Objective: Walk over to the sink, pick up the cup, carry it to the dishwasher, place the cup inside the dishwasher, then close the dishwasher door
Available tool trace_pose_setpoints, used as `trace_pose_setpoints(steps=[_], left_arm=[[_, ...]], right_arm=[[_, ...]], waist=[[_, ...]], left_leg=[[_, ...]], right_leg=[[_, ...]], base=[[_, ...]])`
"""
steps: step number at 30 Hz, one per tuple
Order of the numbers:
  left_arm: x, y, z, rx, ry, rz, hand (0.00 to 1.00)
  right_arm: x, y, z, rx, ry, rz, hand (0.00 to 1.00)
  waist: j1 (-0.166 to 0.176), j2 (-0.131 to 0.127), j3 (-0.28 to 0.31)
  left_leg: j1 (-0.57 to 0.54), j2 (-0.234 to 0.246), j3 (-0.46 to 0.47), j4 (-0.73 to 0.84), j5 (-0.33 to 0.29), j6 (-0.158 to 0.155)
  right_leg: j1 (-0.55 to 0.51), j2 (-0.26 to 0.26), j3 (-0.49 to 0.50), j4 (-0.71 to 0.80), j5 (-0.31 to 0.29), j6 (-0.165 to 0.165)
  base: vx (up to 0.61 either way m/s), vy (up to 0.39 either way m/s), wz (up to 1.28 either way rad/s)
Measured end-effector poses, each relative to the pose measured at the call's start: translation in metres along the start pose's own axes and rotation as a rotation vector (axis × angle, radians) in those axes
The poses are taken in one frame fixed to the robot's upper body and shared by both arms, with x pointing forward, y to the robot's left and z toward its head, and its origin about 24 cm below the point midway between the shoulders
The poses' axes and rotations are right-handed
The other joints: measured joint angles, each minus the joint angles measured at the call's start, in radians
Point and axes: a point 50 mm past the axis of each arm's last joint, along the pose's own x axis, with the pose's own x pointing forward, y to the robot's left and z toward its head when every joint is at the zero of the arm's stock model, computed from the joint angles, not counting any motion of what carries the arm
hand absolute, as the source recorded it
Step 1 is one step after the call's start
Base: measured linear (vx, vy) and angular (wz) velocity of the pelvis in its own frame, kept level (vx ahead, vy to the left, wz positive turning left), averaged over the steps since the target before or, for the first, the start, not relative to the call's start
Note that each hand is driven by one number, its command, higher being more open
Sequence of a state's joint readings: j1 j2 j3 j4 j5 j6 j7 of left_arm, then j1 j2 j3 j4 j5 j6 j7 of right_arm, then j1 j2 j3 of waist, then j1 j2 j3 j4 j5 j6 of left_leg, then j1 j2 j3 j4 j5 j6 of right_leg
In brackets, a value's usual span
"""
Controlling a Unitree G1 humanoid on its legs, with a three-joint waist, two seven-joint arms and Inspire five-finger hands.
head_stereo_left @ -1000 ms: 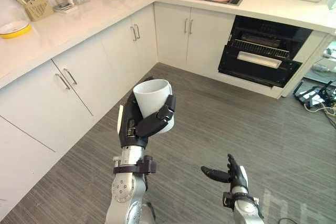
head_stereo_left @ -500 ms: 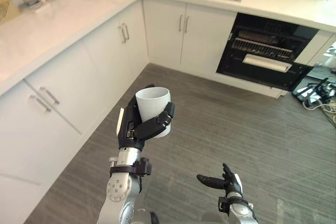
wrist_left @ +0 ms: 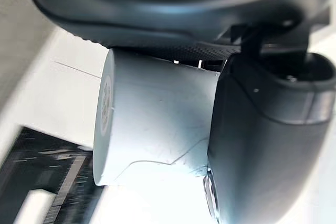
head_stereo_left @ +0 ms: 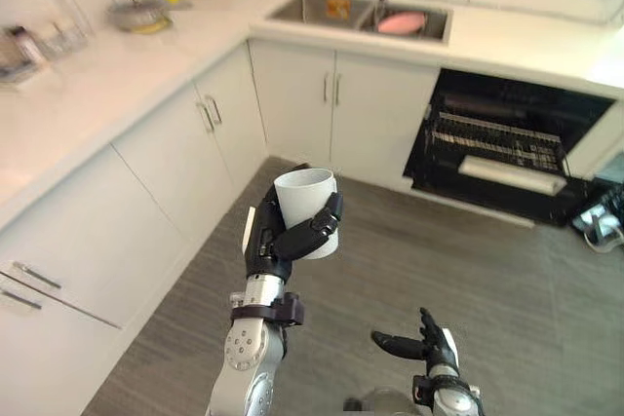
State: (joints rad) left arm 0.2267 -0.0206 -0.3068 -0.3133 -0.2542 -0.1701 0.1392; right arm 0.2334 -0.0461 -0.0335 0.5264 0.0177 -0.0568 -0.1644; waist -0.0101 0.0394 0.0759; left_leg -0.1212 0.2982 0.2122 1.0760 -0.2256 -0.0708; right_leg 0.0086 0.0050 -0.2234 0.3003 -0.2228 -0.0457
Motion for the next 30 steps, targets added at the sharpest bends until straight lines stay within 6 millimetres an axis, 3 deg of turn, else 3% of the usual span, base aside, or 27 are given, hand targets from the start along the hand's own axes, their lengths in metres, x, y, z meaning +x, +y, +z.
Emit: trace_pose_setpoints(steps=[2, 3, 5, 6, 7, 8, 9, 11, 12, 14, 15, 16, 18, 19, 20, 23, 25, 26, 27, 30], left_arm=[[0.0, 0.004, 0.003, 0.006, -0.015, 0.008, 0.0], [-0.001, 0.009, 0.004, 0.014, -0.019, 0.028, 0.0], [-0.002, 0.014, 0.004, 0.024, -0.017, 0.051, 0.0], [-0.003, 0.016, 0.004, 0.028, -0.015, 0.06, 0.0], [-0.004, 0.018, 0.002, 0.031, -0.009, 0.069, 0.0], [-0.005, 0.022, 0.002, 0.044, -0.002, 0.078, 0.0], [-0.005, 0.023, 0.002, 0.049, -0.001, 0.086, 0.0], [-0.006, 0.026, 0.002, 0.059, 0.0, 0.097, 0.0], [-0.007, 0.028, 0.001, 0.076, 0.012, 0.095, 0.0], [-0.008, 0.027, 0.001, 0.086, 0.017, 0.076, 0.0], [-0.008, 0.024, 0.002, 0.093, 0.016, 0.051, 0.0], [-0.008, 0.023, 0.003, 0.095, 0.015, 0.039, 0.0], [-0.009, 0.016, 0.006, 0.084, 0.003, 0.009, 0.0], [-0.008, 0.013, 0.01, 0.078, -0.014, -0.002, 0.0], [-0.008, 0.01, 0.014, 0.071, -0.036, -0.014, 0.0], [-0.007, 0.008, 0.016, 0.065, -0.055, -0.023, 0.0], [-0.007, 0.01, 0.013, 0.07, -0.041, -0.018, 0.0], [-0.007, 0.012, 0.003, 0.066, -0.004, 0.002, 0.0], [-0.006, 0.01, -0.003, 0.051, 0.02, 0.013, 0.0], [-0.001, 0.006, -0.013, 0.032, 0.062, 0.017, 0.0]], right_arm=[[0.001, 0.002, 0.002, 0.006, -0.004, -0.002, 1.0], [0.002, 0.003, 0.003, 0.007, -0.006, 0.001, 1.0], [0.004, 0.004, 0.002, 0.005, 0.003, 0.003, 1.0], [0.005, 0.001, -0.001, -0.005, 0.018, -0.004, 1.0], [0.007, -0.002, -0.006, -0.02, 0.047, -0.009, 1.0], [0.008, 0.001, -0.01, -0.019, 0.074, -0.001, 1.0], [0.006, 0.003, -0.015, -0.017, 0.094, 0.005, 1.0], [0.008, 0.007, -0.014, -0.013, 0.099, 0.015, 1.0], [0.007, 0.009, -0.014, -0.011, 0.098, 0.021, 1.0], [0.007, 0.009, -0.015, -0.011, 0.099, 0.021, 1.0], [0.007, 0.009, -0.014, -0.007, 0.099, 0.02, 1.0], [0.007, 0.01, -0.014, -0.002, 0.1, 0.02, 1.0], [0.005, 0.016, -0.017, 0.017, 0.108, 0.027, 1.0], [0.004, 0.019, -0.015, 0.025, 0.101, 0.032, 1.0], [0.005, 0.022, -0.011, 0.035, 0.087, 0.04, 1.0], [0.005, 0.027, -0.008, 0.032, 0.077, 0.058, 1.0], [0.004, 0.028, -0.01, 0.027, 0.081, 0.063, 1.0], [0.006, 0.02, -0.012, 0.001, 0.091, 0.049, 1.0], [0.009, 0.016, -0.009, -0.011, 0.081, 0.041, 1.0], [0.009, 0.006, -0.006, -0.023, 0.064, 0.02, 1.0]], waist=[[0.027, 0.0, -0.002], [0.037, -0.002, 0.0], [0.04, -0.002, 0.0], [0.038, -0.003, 0.001], [0.047, 0.005, -0.008], [0.042, -0.022, -0.009], [0.023, -0.039, -0.017], [0.023, -0.047, -0.016], [0.029, -0.053, -0.016], [0.026, -0.055, -0.016], [0.023, -0.064, -0.011], [0.022, -0.069, -0.007], [0.008, -0.071, -0.004], [0.0, -0.068, -0.003], [-0.006, -0.066, -0.004], [-0.009, -0.061, -0.002], [-0.014, -0.08, -0.012], [-0.026, -0.051, -0.016], [-0.029, -0.026, -0.018], [-0.038, -0.022, -0.006]], left_leg=[[-0.09, 0.002, 0.018, -0.051, -0.064, 0.032], [-0.126, -0.017, 0.022, -0.155, -0.091, 0.04], [-0.162, -0.053, 0.01, -0.309, -0.099, 0.041], [-0.183, -0.098, -0.024, -0.454, -0.074, 0.028], [-0.156, -0.138, -0.04, -0.556, 0.055, 0.038], [-0.144, -0.158, -0.015, -0.561, 0.049, 0.043], [-0.149, -0.186, -0.007, -0.556, 0.024, 0.068], [-0.16, -0.184, 0.025, -0.495, -0.032, 0.089], [-0.125, -0.187, 0.063, -0.498, -0.06, 0.098], [-0.058, -0.199, 0.089, -0.555, -0.073, 0.095], [0.006, -0.215, 0.109, -0.619, -0.074, 0.095], [0.041, -0.222, 0.119, -0.649, -0.074, 0.095], [0.154, -0.226, 0.132, -0.731, -0.079, 0.091], [0.178, -0.22, 0.135, -0.751, -0.084, 0.083], [0.202, -0.207, 0.141, -0.764, -0.092, 0.068], [0.261, -0.166, 0.159, -0.793, -0.108, 0.027], [0.299, -0.166, 0.161, -0.81, -0.116, 0.004], [0.335, -0.143, 0.147, -0.828, -0.126, -0.018], [0.336, -0.124, 0.147, -0.835, -0.11, -0.022], [0.341, -0.094, 0.127, -0.774, -0.032, -0.04]], right_leg=[[0.044, -0.007, 0.029, -0.03, -0.016, 0.008], [0.063, -0.024, 0.054, -0.033, -0.034, 0.023], [0.083, -0.052, 0.079, -0.032, -0.058, 0.053], [0.094, -0.079, 0.104, -0.025, -0.083, 0.087], [0.097, -0.099, 0.146, -0.004, -0.105, 0.124], [0.104, -0.118, 0.183, -0.014, -0.108, 0.128], [0.109, -0.133, 0.232, -0.054, -0.098, 0.127], [0.12, -0.15, 0.282, -0.079, -0.078, 0.152], [0.114, -0.163, 0.304, -0.047, -0.062, 0.18], [0.065, -0.171, 0.311, 0.096, -0.051, 0.199], [-0.015, -0.18, 0.31, 0.289, -0.019, 0.213], [-0.058, -0.184, 0.308, 0.39, 0.016, 0.204], [-0.188, -0.185, 0.266, 0.629, -0.021, 0.142], [-0.237, -0.183, 0.233, 0.65, -0.041, 0.122], [-0.296, -0.177, 0.183, 0.63, -0.061, 0.092], [-0.381, -0.154, 0.065, 0.479, -0.071, 0.067], [-0.393, -0.133, -0.006, 0.258, 0.021, 0.05], [-0.371, -0.106, -0.029, 0.211, 0.14, -0.007], [-0.358, -0.085, -0.035, 0.195, 0.131, -0.021], [-0.298, -0.068, -0.065, 0.174, 0.085, -0.036]], base=[[0.35, 0.141, -0.39], [0.35, 0.2, -0.53], [0.23, 0.177, -0.39], [0.47, 0.439, -0.59], [0.5, 0.436, -0.59], [0.5, 0.423, -0.35], [0.41, 0.283, -0.13], [0.42, 0.302, -0.41], [0.35, 0.215, -0.67], [0.32, 0.163, -0.49], [0.23, 0.077, -0.29], [0.28, 0.056, -0.34], [0.3, 0.004, -0.19], [0.34, -0.047, -0.09], [0.29, -0.066, -0.11], [0.34, -0.146, -0.17], [0.45, -0.191, -0.02], [0.55, -0.187, -0.09], [0.61, -0.215, -0.15], [0.33, -0.165, 0.05]])
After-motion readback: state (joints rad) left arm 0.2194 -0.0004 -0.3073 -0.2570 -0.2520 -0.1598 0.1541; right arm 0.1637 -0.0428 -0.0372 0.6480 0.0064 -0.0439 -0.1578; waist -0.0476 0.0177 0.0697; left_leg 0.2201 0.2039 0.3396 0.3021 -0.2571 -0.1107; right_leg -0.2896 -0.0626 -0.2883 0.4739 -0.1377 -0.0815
